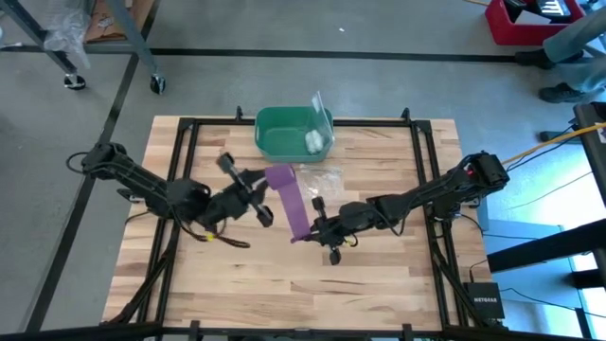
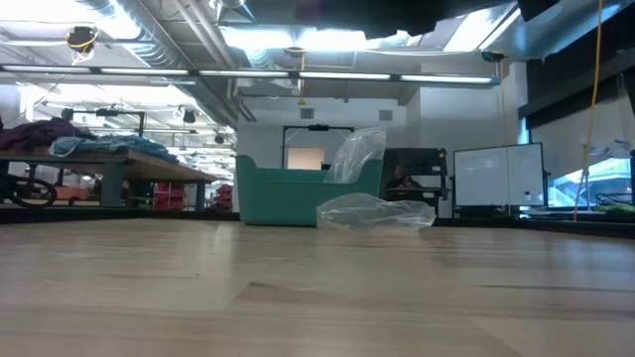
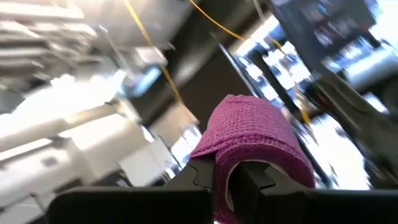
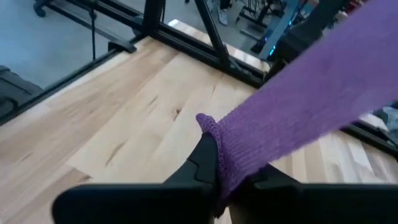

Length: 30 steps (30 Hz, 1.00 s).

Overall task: Roll bandage
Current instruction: Roll the violet bandage

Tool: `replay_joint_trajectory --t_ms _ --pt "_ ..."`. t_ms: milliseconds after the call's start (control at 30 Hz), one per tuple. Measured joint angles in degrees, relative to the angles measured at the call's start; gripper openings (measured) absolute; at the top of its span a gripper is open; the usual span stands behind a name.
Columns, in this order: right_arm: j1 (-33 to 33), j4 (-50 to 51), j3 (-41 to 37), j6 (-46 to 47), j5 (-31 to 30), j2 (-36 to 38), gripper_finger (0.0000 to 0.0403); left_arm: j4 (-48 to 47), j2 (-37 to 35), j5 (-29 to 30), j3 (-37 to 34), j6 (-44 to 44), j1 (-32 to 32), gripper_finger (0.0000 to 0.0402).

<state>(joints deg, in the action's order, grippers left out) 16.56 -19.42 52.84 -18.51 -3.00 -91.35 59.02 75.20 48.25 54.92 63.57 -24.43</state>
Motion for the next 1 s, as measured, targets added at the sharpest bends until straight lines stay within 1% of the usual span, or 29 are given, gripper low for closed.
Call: replay_joint_trajectory --t_ms 100,200,333,400,467,567,633,700,800,1000 --pt "-0.07 1.85 0.02 1.21 -0.46 0.02 0.0009 9.21 0.00 -0.03 0.03 8.86 -1.37 0.0015" --pt "-0.07 2.59 0.02 2.23 -1.50 0.02 0.0009 10.00 -0.55 0.00 0.07 14.48 -2.53 0.0015" --pt "-0.33 4.20 0.06 5.37 -1.64 -0.36 0.0021 10.60 -1.02 -0.57 0.40 16.51 -3.70 0.0015" --pt "-0.61 5.35 0.07 6.54 -2.49 -0.59 0.0024 7.32 -1.50 -0.67 0.59 14.68 -4.21 0.0015" --pt "-0.97 5.62 0.07 7.18 -2.57 -0.59 0.0021 -0.54 -1.57 0.01 0.63 11.07 -4.40 0.0015" --pt "-1.64 5.84 0.00 7.32 -2.50 -0.63 0.0014 -13.30 -1.08 -0.80 0.63 2.09 -4.35 0.0015" --pt "-1.71 5.63 0.00 7.66 -2.60 -0.66 0.0012 -18.64 -0.60 -2.99 0.28 -3.74 -3.72 0.0015" --pt "-1.97 5.62 0.00 7.78 -2.91 -0.66 0.0014 -20.08 -0.25 -3.64 -0.08 -5.45 -3.04 0.0015" --pt "-1.97 5.55 0.00 8.77 -2.94 -0.66 0.0023 -21.31 -0.07 -1.30 -0.13 -6.77 -2.59 0.0015" --pt "-1.97 2.69 0.00 13.83 -1.67 -0.66 0.0045 -22.85 -0.07 -1.14 -0.13 -6.62 -2.58 0.0015"
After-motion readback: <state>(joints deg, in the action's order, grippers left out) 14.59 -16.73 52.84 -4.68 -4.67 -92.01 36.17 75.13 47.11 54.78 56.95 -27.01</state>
